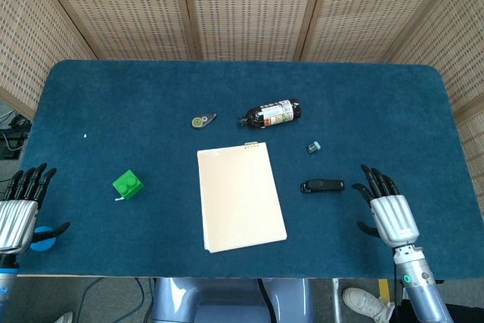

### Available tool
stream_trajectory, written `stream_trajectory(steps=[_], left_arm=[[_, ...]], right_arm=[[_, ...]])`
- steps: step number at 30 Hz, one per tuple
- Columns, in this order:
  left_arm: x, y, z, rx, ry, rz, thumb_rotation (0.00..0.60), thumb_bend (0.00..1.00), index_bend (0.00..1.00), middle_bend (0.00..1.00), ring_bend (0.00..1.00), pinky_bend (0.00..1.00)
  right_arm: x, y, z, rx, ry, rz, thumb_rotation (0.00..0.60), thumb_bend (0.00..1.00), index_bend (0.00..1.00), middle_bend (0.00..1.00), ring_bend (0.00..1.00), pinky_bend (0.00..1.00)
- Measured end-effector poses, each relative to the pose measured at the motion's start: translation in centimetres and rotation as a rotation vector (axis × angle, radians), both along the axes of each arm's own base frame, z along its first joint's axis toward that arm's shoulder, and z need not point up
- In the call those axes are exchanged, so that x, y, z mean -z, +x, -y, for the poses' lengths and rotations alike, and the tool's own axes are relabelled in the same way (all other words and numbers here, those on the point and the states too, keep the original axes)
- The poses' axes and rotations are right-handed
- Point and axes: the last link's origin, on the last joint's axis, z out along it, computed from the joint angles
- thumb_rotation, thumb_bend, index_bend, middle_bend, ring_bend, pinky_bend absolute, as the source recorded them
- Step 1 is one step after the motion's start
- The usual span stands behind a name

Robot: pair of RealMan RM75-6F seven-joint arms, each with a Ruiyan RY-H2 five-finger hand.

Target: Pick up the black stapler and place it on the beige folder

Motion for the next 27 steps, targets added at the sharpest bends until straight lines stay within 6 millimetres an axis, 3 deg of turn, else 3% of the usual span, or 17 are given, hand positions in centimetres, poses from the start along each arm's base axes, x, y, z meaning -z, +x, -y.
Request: stream_trajectory(steps=[7, 16, 27], left_arm=[[-0.1, -0.2, -0.2, -0.007, -0.003, 0.007, 0.6, 0.0, 0.0, 0.0, 0.0, 0.0], [0.2, -0.2, -0.3, -0.008, -0.015, 0.005, 0.6, 0.0, 0.0, 0.0, 0.0, 0.0], [0.5, -0.3, -0.5, -0.012, -0.027, 0.003, 0.6, 0.0, 0.0, 0.0, 0.0, 0.0]], right_arm=[[2.8, 0.7, 3.8, 0.068, 0.048, -0.022, 0.6, 0.24, 0.38, 0.12, 0.04, 0.24], [5.6, 0.7, 7.8, 0.146, 0.088, -0.041, 0.6, 0.27, 0.38, 0.13, 0.05, 0.25], [7.2, 0.9, 9.2, 0.169, 0.114, -0.051, 0.6, 0.32, 0.44, 0.17, 0.07, 0.27]])
